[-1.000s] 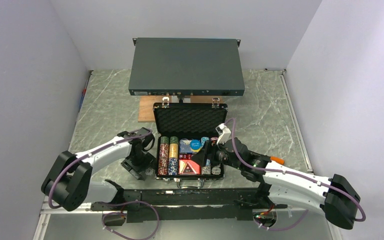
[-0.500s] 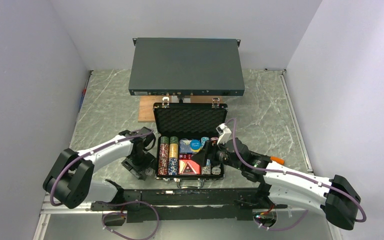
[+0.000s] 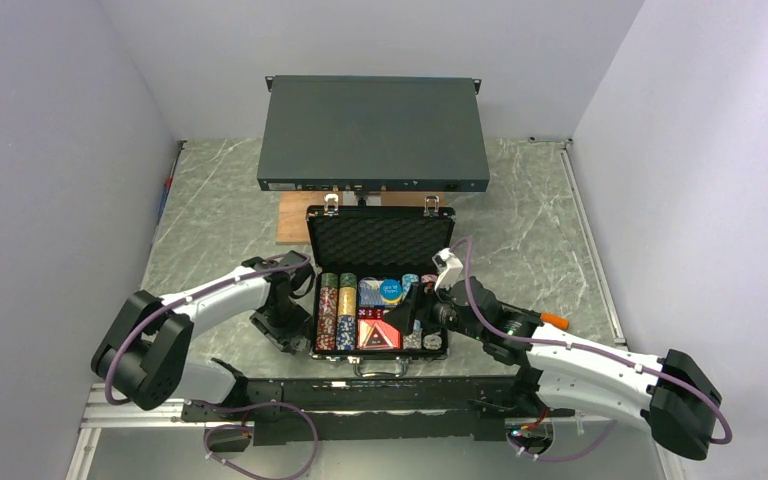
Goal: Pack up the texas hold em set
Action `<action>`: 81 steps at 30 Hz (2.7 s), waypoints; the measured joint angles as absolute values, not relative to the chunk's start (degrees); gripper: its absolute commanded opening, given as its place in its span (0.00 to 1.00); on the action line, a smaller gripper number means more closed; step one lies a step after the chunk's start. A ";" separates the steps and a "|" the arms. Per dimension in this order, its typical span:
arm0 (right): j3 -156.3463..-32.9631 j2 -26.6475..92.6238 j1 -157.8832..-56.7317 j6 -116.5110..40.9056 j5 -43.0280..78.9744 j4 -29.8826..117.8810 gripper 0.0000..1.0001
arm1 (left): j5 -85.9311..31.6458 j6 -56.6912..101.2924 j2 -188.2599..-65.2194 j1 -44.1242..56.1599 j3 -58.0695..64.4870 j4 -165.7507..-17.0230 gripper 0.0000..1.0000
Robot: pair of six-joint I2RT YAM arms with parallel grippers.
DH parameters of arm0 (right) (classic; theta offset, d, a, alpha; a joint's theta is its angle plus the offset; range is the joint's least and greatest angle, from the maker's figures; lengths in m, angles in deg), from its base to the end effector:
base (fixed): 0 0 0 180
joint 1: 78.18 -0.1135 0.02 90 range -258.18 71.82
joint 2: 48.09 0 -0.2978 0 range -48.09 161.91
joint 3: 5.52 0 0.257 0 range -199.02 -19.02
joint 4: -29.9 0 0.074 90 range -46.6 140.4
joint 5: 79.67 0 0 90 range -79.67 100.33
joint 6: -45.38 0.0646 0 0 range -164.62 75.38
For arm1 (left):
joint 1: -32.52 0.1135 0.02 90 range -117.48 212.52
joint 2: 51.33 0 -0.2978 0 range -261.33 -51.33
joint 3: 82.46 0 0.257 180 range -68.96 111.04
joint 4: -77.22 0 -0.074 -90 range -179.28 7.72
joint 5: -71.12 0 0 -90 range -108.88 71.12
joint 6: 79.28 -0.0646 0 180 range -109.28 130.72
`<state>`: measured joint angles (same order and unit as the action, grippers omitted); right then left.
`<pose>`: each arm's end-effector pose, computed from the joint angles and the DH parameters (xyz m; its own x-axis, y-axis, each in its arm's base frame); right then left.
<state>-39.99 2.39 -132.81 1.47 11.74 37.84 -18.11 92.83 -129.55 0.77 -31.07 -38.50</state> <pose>0.1169 0.1674 0.2161 -0.7596 0.1741 -0.6266 -0.4051 0.6271 0.6653 0.1585 -0.0971 0.1505 -0.6381 -0.7699 -0.0106 -0.7699 0.6378 0.0210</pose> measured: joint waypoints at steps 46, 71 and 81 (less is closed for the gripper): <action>-40.39 8.24 -132.81 1.47 12.53 37.08 0.82 | -5.93 87.27 -118.97 0.29 -29.65 -35.64 0.32; -43.73 13.14 -135.13 0.22 12.53 32.20 0.72 | -28.53 90.23 -124.48 -9.35 -15.64 -54.85 0.33; -43.66 9.31 -135.13 2.45 3.13 32.22 0.51 | -30.96 92.50 -130.01 -12.91 -13.65 -59.02 0.31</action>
<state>-43.66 9.31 -135.13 2.45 3.13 32.22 -30.96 92.50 -130.01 -12.91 -13.65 -59.02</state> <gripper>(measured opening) 0.548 0.416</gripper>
